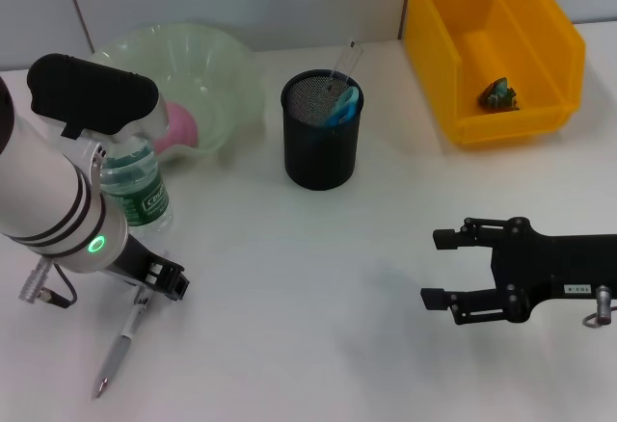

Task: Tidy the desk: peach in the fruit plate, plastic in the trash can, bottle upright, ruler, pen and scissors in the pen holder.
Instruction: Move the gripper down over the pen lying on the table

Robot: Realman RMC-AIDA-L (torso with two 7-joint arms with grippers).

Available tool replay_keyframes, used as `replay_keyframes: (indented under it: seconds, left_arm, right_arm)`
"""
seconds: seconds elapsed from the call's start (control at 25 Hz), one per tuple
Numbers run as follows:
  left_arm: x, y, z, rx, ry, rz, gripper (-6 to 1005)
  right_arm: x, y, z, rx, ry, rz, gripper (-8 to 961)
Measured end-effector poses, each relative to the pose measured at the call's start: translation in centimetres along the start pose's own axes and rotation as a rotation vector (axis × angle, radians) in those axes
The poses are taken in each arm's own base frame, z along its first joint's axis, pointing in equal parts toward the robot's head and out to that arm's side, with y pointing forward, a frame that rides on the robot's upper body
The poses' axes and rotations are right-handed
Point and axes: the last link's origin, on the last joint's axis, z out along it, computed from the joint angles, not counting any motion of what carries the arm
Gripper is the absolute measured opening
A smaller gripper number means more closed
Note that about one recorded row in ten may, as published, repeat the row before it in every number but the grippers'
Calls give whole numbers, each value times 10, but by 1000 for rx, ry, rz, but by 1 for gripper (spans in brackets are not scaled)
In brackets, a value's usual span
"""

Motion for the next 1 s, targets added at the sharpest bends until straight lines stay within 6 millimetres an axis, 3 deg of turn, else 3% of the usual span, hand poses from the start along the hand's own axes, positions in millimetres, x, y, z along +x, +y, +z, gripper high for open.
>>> replay_keyframes:
  seconds: [1.0]
  left_arm:
    - [2,3,5,4,-32,24,510]
  right_arm:
    - [1,1,0,-1,3,1,816]
